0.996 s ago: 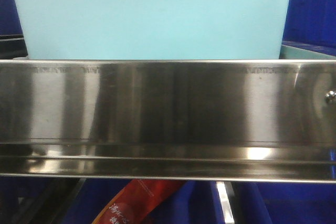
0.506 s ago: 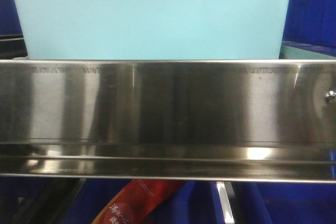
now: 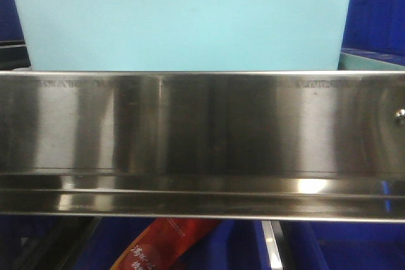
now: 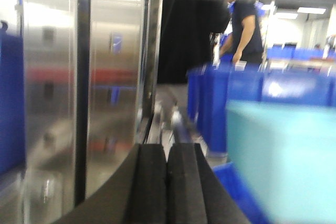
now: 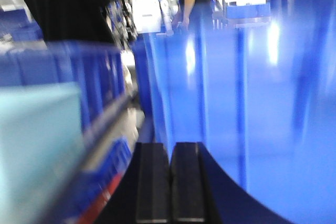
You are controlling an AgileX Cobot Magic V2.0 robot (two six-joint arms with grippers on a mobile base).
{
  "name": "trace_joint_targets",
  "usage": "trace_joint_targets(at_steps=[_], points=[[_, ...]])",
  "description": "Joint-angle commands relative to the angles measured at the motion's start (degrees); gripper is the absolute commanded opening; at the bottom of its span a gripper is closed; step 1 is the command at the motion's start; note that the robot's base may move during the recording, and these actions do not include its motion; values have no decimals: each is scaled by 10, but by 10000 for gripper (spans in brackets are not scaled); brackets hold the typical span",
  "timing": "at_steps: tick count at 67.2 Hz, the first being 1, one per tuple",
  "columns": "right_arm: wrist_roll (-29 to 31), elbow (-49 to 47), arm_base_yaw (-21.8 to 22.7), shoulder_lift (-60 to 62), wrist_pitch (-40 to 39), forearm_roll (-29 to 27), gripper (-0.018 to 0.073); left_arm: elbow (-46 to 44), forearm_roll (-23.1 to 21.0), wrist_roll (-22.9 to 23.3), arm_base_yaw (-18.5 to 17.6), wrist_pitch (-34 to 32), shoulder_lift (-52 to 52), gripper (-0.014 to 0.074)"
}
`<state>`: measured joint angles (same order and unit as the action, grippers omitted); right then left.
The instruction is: Fetch blue bin and place on conveyor start
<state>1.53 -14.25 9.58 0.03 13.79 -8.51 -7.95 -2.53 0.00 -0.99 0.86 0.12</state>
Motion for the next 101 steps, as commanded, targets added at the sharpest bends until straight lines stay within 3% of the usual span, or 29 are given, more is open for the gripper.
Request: trace_joint_targets(at_steps=[1, 5, 9, 16, 21, 28, 35, 40, 52, 62, 69, 78, 89, 101], points=[[0, -81, -1, -2, 62, -3, -162, -77, -5, 0, -3, 49, -1, -111], [0, -128, -1, -24, 87, -3, -154, -126, -5, 0, -3, 98, 21, -111], [0, -178, -1, -53, 106, -3, -83, -179, -5, 0, -3, 158, 52, -111], [0, -227, -1, -110, 115, -6, 151, -248, -5, 0, -3, 200, 113, -87], [0, -247, -1, -148, 115, -6, 391, -286, 5, 0, -3, 205, 164, 22], [0, -252, -1, -182, 101, -6, 577, -304, 6, 0, -3, 201, 214, 224], [0, -263, -1, -208, 90, -9, 568, -313, -2, 0, -4, 193, 255, 429], [11, -281, -3, -228, 105, -9, 568, -322, -3, 0, -19, 195, 272, 516], [112, -356, -54, -316, 175, -74, 568, -366, -3, 0, -96, 239, 338, 529], [115, -415, -119, -417, 215, -84, 568, -428, -3, 0, -162, 254, 423, 529], [115, -458, -160, -491, 251, -84, 568, -481, -3, 0, -188, 265, 493, 529], [98, -523, -196, -586, 289, -82, 568, -576, -3, 0, -189, 332, 593, 529], [-42, -658, -200, -706, 416, 14, 498, -713, -8, 32, -170, 458, 715, 529], [-55, -773, -201, -795, 466, 29, 465, -815, -7, 32, -153, 519, 812, 529]])
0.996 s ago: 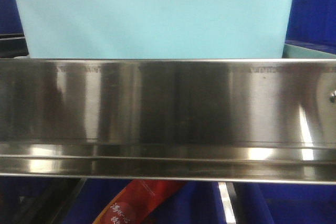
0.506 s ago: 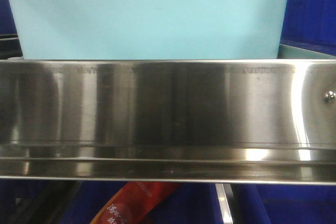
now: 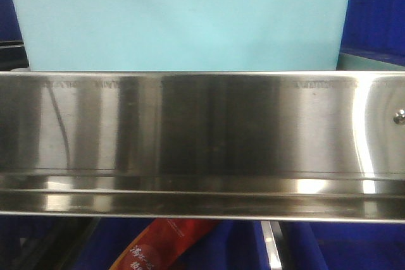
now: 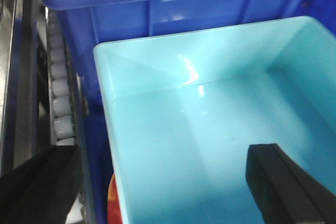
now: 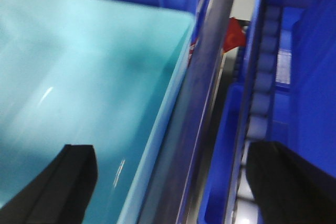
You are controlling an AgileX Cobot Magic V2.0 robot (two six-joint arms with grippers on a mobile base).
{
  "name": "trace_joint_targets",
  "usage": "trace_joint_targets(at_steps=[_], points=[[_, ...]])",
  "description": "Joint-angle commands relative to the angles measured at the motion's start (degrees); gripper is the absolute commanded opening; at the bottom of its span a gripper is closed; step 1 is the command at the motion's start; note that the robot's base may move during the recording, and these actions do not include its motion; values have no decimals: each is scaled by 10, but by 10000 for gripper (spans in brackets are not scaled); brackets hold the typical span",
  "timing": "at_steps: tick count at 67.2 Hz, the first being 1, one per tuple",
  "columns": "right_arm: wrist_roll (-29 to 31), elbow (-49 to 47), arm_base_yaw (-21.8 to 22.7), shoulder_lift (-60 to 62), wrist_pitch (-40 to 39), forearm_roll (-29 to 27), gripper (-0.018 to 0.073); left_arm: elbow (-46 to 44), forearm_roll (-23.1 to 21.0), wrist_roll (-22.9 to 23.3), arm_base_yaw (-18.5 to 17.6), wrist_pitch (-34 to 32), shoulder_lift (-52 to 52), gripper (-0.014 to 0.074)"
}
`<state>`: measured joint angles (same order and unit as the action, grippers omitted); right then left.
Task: Fetch blue bin and place on conveyor start
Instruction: 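Close both grippers on opposite bin walls and lift the bin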
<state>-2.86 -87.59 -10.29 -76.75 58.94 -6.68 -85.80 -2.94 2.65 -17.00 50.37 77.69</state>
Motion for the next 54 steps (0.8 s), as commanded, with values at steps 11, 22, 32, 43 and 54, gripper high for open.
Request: trace_joint_targets(at_steps=[11, 22, 32, 43, 54], points=[[-22, -89, -3, -96, 49, 9, 465, -90, 3, 5, 21, 70, 116, 529], [-23, -93, -17, -155, 52, 9, 465, -100, 6, 5, 25, 86, 179, 529], [-28, -93, -30, -202, 36, 9, 465, -100, 9, 5, 25, 89, 220, 529], [-36, -93, -30, -242, 30, 8, 465, -100, 12, 5, 25, 91, 250, 529], [-36, -93, -30, -259, 30, 8, 400, -100, 22, 5, 25, 107, 262, 498]])
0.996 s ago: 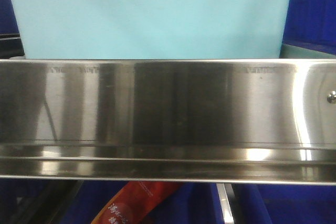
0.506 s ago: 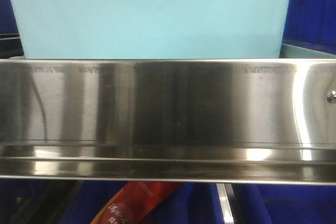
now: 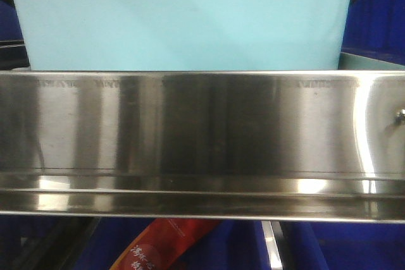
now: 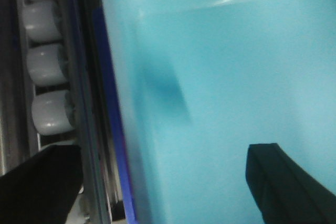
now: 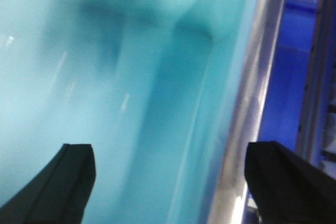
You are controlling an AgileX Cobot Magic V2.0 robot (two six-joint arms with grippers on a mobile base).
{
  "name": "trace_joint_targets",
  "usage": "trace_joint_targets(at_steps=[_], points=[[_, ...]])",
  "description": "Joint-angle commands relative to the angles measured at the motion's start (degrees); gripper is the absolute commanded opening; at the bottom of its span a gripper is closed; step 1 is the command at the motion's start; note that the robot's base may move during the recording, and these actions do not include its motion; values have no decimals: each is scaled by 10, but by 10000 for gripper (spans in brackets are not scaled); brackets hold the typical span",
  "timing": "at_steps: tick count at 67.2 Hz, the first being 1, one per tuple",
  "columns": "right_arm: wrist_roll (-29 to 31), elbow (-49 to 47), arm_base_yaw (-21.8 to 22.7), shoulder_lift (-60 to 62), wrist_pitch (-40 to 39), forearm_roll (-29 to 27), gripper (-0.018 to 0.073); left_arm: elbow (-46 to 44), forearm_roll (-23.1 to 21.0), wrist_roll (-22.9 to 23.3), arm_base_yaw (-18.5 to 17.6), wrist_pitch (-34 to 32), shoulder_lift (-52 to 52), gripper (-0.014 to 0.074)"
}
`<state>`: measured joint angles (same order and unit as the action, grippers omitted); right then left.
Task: Fetch blue bin and place on conveyor start
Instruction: 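Close both grippers on opposite bin walls and lift the bin, then pull the held bin back off the shelf toward the robot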
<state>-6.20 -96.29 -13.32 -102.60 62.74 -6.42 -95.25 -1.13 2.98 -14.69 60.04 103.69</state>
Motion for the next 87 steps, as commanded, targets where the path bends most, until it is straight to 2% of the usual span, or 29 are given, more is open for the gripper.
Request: trace_joint_targets(at_steps=[1, 5, 13, 14, 20, 49, 67, 87], points=[[-2, -6, 0, -1, -8, 6, 380, -5, 4, 2, 2, 12, 2, 479], [-2, -6, 0, -1, -12, 6, 273, -5, 7, 2, 2, 13, 2, 409], [-2, -6, 0, -1, -13, 6, 8, -5, 19, 2, 2, 13, 1, 168], [-2, -6, 0, -1, -13, 6, -36, -5, 19, 2, 2, 13, 1, 92], [-2, -7, 0, -1, -12, 6, -167, -5, 19, 2, 2, 16, 1, -116], [-2, -8, 0, 54, -6, 7, -151, -10, 11, 2, 1, 17, -61, -111], [-2, -8, 0, 126, -10, 6, -151, -10, -36, 6, 0, 17, -131, -111], [-2, -8, 0, 182, -21, 3, -151, -10, -41, 22, 0, 22, -181, -111]])
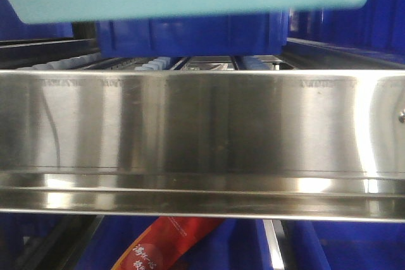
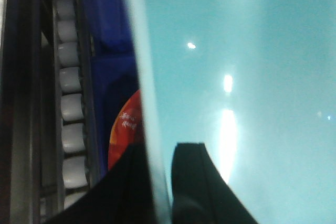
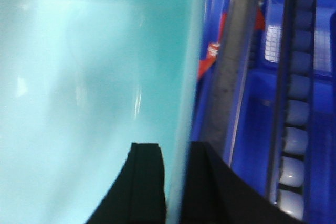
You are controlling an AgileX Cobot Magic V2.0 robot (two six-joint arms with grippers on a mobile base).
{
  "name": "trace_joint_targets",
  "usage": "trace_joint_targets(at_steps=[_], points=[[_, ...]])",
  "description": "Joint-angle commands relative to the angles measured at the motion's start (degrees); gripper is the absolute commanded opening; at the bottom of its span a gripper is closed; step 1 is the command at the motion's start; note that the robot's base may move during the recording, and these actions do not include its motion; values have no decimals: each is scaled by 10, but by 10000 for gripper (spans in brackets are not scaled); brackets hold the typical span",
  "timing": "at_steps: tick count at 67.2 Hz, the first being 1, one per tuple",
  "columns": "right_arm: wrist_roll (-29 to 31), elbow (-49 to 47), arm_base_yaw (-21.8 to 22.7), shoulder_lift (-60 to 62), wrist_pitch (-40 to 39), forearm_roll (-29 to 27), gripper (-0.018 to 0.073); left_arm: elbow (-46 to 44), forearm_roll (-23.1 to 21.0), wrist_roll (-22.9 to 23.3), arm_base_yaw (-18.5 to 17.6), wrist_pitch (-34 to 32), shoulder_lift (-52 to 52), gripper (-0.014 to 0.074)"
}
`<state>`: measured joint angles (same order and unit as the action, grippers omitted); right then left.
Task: Fetch blue bin and place on conveyor start
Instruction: 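Pull the held bin back off the shelf toward the robot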
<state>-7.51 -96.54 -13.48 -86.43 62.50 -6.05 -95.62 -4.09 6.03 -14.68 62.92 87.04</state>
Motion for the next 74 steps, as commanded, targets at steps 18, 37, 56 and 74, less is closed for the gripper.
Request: trace_joint_targets(at_steps=[18, 37, 56, 74], points=[[11, -6, 2, 19, -25, -3, -151, -6, 4, -8, 0, -17, -15, -111], [11, -6, 2, 18, -24, 38, -151, -47, 33, -8, 0, -29, 9, -111], [11, -6, 2, 18, -28, 46, -151, -73, 32, -8, 0, -44, 16, -111], [11, -6, 2, 18, -29, 46, -151, -73, 32, -8, 0, -46, 16, -111]])
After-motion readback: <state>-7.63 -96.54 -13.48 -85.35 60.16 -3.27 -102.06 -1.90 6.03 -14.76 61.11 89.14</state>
